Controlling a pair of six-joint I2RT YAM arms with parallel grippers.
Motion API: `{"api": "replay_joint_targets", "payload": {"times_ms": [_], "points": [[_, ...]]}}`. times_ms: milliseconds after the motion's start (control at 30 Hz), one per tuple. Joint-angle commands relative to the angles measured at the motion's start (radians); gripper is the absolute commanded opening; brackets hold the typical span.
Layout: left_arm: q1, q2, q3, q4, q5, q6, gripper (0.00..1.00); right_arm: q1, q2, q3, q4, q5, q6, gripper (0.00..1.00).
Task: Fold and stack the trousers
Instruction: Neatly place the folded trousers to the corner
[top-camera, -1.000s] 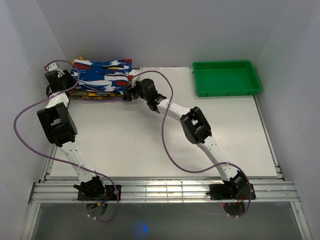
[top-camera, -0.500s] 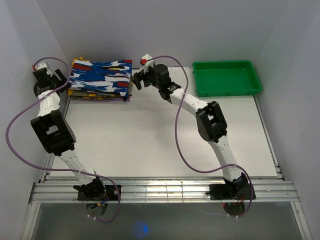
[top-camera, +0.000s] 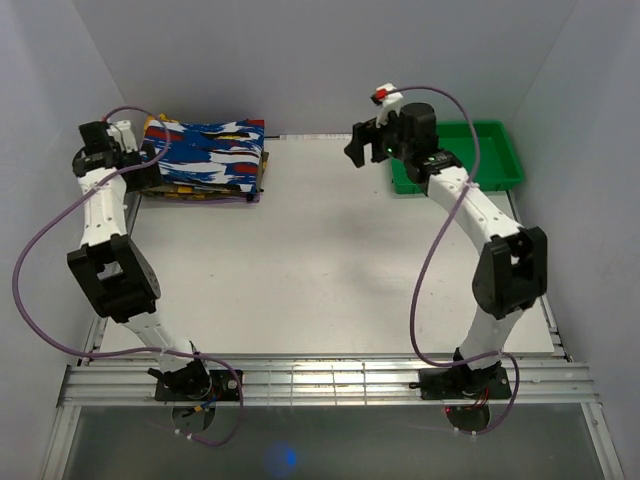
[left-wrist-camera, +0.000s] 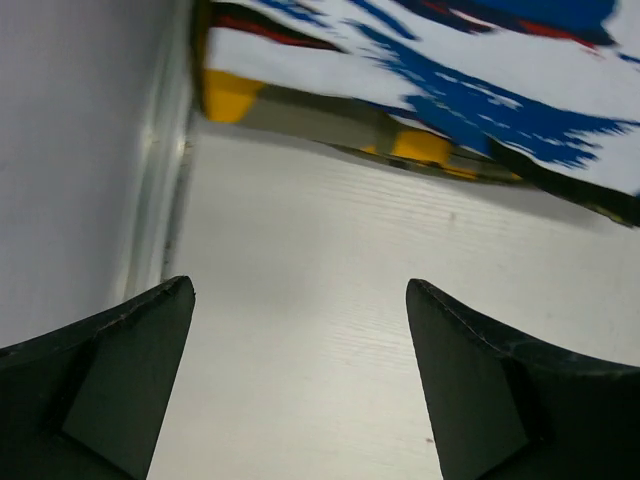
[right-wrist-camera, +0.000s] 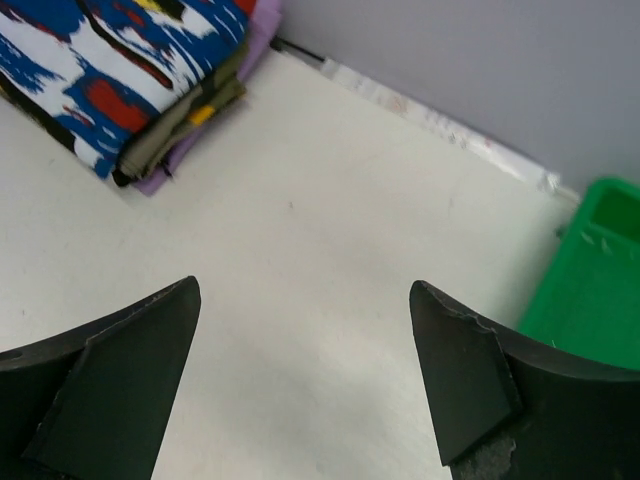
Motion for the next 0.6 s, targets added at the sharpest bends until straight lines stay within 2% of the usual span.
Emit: {"api": "replay_joint_targets", "payload": {"times_ms": [0,133,267,300,433,567], "points": [[-0.170,-0.038,0.053,-0.086,0.018,0.087,0.98,-0.064,-0.196,-0.165,-0.141,-0.046,-0.024,0.90],[-0.357,0.000,0.062,-0.069,-0.012,0.064,0.98,-0.127,-0.375,-0.386,-0.182,-0.011,-0.062,0.90],[-0.528,0.040,0.027,-0.046,0.032,-0.002,0.98,-0.179,-0.575,-0.616,-0.190,0.021,-0.085,0.90],[-0.548,0.045,0.015,-0.039,0.040,-0.016,0.98,-0.184,-0.605,-0.689,-0.197,0.026,-0.085,0.90],[-0.631,0.062,-0.033,-0.016,0.046,-0.052,0.98,-0.189,-0.717,-0.788,-0.220,0.038,-0.084,0.90],[-0.648,0.065,-0.042,0.003,0.093,-0.059,0.98,-0.195,-0.749,-0.794,-0.240,0.037,-0.096,0.90]]}}
